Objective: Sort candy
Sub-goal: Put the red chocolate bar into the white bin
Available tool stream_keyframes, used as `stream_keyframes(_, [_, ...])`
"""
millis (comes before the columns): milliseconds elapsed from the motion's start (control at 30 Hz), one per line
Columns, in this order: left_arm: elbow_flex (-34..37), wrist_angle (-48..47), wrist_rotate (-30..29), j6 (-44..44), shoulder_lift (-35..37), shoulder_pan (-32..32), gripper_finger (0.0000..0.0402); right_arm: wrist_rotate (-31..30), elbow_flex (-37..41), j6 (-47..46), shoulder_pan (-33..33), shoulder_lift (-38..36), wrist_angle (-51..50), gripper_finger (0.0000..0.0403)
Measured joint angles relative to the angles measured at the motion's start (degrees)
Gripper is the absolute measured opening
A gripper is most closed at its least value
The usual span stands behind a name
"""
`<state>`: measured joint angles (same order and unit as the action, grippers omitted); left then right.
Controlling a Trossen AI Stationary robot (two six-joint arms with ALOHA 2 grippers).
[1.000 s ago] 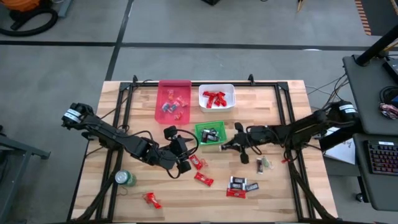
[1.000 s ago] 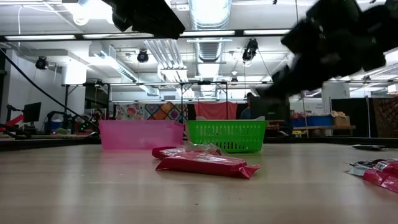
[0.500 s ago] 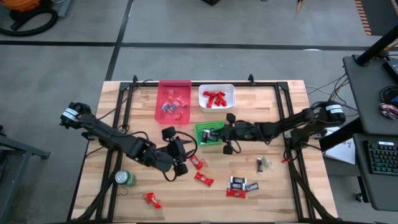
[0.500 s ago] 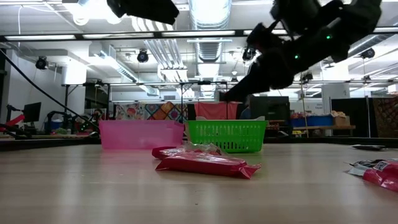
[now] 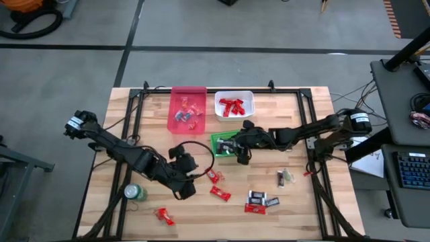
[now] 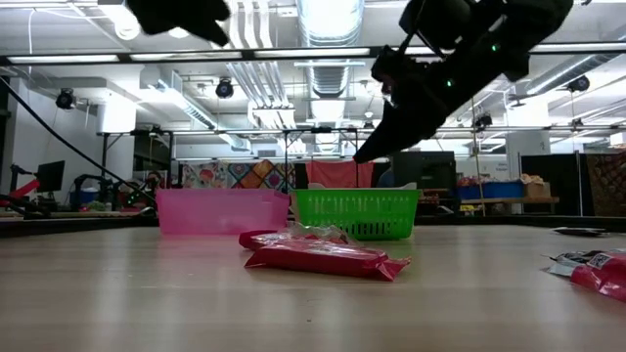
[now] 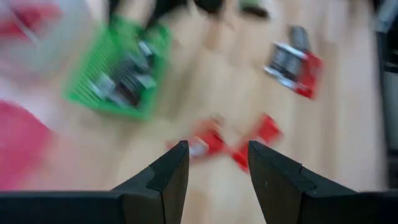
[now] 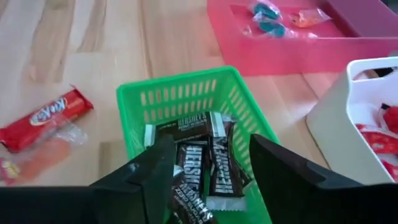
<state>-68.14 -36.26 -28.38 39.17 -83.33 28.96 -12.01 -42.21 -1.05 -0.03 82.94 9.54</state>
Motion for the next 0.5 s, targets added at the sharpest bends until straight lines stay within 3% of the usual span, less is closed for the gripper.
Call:
stream_keyframes(333, [2.5, -3.2, 26.8, 27.3, -2.6, 3.7, 0.0148, 4.9, -3.6, -5.1, 1.0, -3.5, -8.0, 0.0203])
stream_keyframes(500, [2.5, -2.7, 36.4, 27.0, -6.3, 9.8, 0.0148, 4.9, -4.1, -5.1, 1.3, -3.7, -7.6, 0.0203])
